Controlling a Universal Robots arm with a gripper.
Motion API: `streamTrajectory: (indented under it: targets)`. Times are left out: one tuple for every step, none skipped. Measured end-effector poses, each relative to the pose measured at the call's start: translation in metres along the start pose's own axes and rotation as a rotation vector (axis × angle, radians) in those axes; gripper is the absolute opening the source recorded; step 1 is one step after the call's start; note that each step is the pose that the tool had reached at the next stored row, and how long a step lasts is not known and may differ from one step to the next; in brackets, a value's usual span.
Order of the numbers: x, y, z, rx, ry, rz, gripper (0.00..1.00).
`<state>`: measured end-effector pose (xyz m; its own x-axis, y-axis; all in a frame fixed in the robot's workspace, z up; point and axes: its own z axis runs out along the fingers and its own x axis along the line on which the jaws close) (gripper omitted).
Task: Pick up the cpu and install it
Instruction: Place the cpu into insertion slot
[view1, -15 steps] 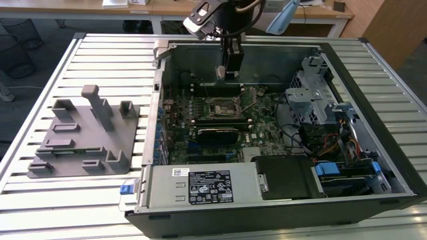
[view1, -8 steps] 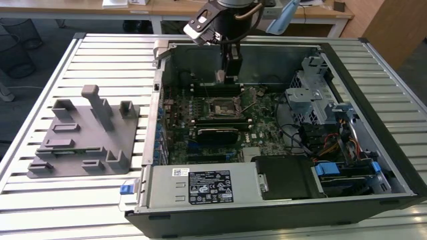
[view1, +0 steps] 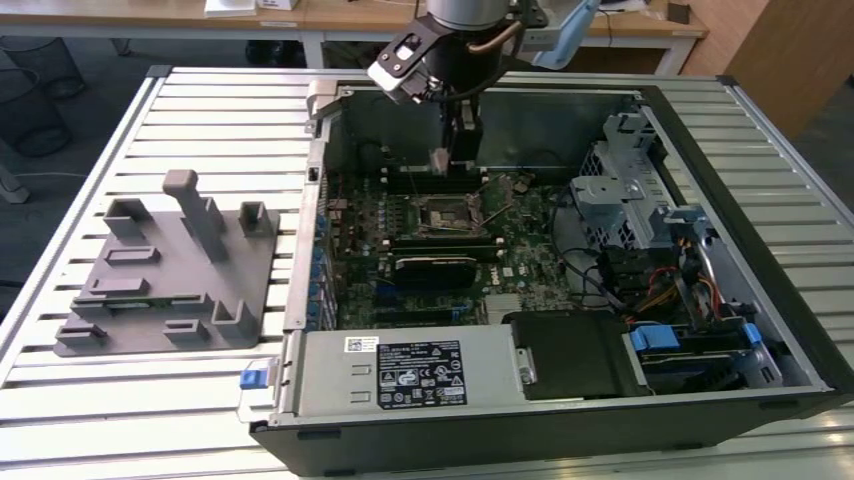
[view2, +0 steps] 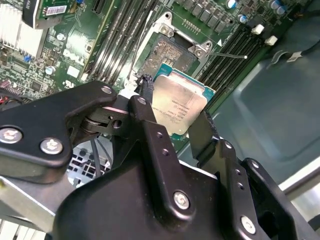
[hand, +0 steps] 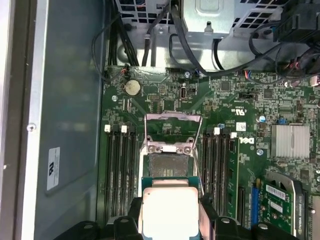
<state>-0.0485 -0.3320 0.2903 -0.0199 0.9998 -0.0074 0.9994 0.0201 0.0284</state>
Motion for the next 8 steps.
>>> streamTrajectory:
  targets:
    - [-0.0001,0.0000,0.0012,0.0000,-0.0001,0.000,0.53]
    - [-0.0004,-0.0001,0.0023,0.0000,0.0000,0.000,0.53]
    - [-0.0006,-0.0001,0.0034,0.0000,0.0000,0.000,0.53]
    - [-0.0008,-0.0002,0.0047,0.0001,-0.0001,0.000,0.53]
    - [-0.0008,-0.0002,0.0060,0.0000,-0.0001,0.001,0.53]
    - [-0.0008,-0.0002,0.0073,0.0001,-0.0002,0.001,0.53]
    - [-0.0008,-0.0002,0.0087,0.0000,-0.0001,0.001,0.53]
    - [-0.0008,-0.0003,0.0101,0.0000,-0.0001,0.002,0.53]
